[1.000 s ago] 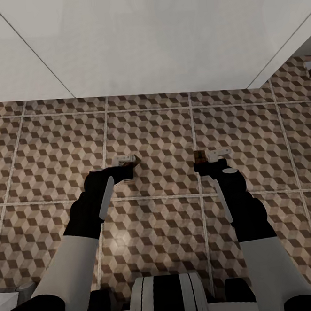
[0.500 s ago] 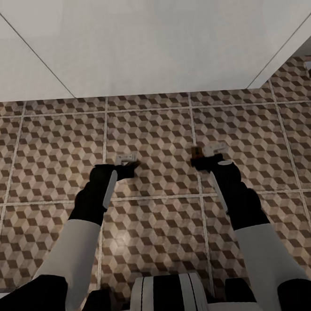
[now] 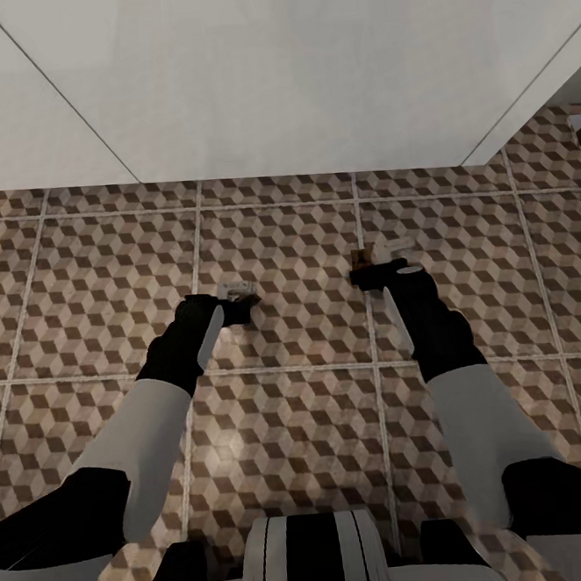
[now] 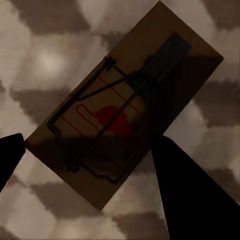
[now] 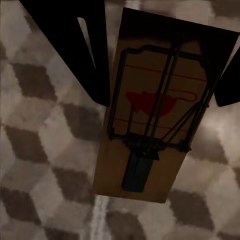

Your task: Take the four mousetraps from the cabinet in the bathroom and place them on the bathroom floor. Make sure all four end up on the same floor surface, and ensure that at least two of them are either under or directly next to the same bathroom sink.

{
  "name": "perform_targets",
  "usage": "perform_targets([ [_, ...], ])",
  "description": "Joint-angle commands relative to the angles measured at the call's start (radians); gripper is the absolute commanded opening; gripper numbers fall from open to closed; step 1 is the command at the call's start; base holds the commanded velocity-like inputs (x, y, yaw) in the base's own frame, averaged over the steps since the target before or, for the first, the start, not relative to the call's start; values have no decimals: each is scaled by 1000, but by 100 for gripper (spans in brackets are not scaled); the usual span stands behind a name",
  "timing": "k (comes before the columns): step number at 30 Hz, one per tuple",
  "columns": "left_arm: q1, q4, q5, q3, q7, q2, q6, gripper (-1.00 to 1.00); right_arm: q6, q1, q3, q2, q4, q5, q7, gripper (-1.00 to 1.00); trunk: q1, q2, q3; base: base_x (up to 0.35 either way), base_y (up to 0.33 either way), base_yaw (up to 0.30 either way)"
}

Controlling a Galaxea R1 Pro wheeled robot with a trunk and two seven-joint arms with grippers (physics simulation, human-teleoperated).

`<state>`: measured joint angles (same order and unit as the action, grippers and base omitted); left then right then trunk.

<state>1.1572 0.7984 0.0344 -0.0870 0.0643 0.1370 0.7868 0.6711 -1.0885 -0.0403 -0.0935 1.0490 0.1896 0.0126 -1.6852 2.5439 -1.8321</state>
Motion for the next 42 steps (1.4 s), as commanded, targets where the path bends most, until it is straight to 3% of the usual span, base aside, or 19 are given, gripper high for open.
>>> perform_targets([
  [1,6,-1,4,-2,7,0,4,-100,-8,-20,-1,0,-31,1,0,-100,0,0,-1,0,0,0],
  [7,43,-4,4,-2,13,-1,3,-100,-99,-83,-1,-1,-174,1,0,-100,0,0,-1,0,0,0],
  [17,80,7,4,1,14,-6,4,-100,-115,-100,-1,-12,-208,1,0,-100,0,0,-1,0,0,0],
  [23,111,22,4,1,15,-6,5,-100,-116,-151,-1,-17,-254,1,0,-100,0,0,-1,0,0,0],
  [29,148,19,4,1,17,-5,6,-100,-116,-198,-1,-39,-293,2,0,-100,0,0,-1,0,0,0],
  [39,173,-67,4,2,26,-6,3,-100,-135,-207,-2,-44,-311,2,0,-100,0,0,-1,0,0,0],
  [42,174,-103,4,2,28,-7,-4,-100,-148,-208,-24,-45,-311,2,0,-100,0,0,-1,0,0,0],
])
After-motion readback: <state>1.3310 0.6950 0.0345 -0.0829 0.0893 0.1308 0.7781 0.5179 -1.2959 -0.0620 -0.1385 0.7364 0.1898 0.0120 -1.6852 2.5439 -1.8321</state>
